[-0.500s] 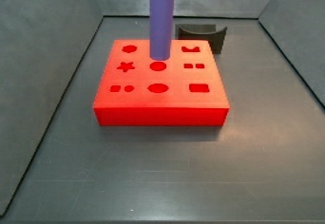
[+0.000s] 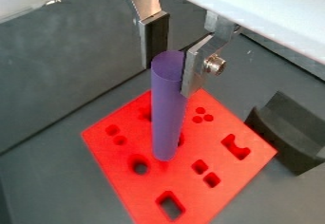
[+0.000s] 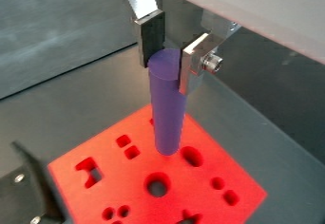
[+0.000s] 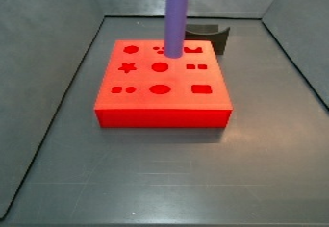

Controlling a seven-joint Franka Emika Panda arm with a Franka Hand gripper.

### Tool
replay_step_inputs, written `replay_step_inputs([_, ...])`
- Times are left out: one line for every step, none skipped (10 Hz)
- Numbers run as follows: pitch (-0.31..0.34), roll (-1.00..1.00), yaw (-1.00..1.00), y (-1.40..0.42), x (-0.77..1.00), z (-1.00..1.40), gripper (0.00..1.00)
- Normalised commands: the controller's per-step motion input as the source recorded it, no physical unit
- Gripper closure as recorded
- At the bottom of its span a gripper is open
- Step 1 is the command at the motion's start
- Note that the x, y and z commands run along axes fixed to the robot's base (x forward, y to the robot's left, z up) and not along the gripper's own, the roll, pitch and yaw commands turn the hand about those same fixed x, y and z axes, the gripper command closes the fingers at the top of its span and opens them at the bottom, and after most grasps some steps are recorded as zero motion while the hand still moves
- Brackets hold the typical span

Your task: Insert the round object.

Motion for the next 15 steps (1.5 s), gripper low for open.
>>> replay_step_inputs([0.000,0.09,0.11,0.47,-0.06,-0.33,1.00])
replay_step_inputs([0.000,0.20,0.01,0.34,-0.39,-0.21,1.00])
replay_step_inputs([0.013,0.43,0.02,0.27,-0.38,-0.13,1.00])
replay_step_inputs([0.000,0.47,0.01,0.11,-0.35,-0.15,1.00])
replay_step_inputs([-0.010,0.30,0.09,0.00,-0.25,-0.24,1.00])
replay_step_inputs([-0.109,0.19,0.22,0.00,-0.17,-0.17,1.00])
replay_step_inputs([-0.159,0.08,0.29,-0.06,-0.08,-0.11,1.00])
replay_step_inputs([-0.149,0.03,0.34,-0.09,0.00,-0.13,1.00])
replay_step_inputs([-0.123,0.00,0.37,-0.16,0.03,-0.08,1.00])
replay_step_inputs([-0.117,0.00,0.36,-0.12,0.05,-0.13,1.00])
replay_step_inputs([-0.117,0.00,0.37,-0.08,0.07,-0.14,1.00])
replay_step_inputs([-0.111,0.02,0.36,-0.05,0.03,-0.16,1.00])
replay_step_inputs([-0.110,0.03,0.34,0.00,0.00,-0.20,1.00])
replay_step_inputs([-0.113,0.03,0.35,-0.01,0.00,-0.21,1.00])
replay_step_inputs([-0.116,0.04,0.33,0.00,0.00,-0.24,1.00])
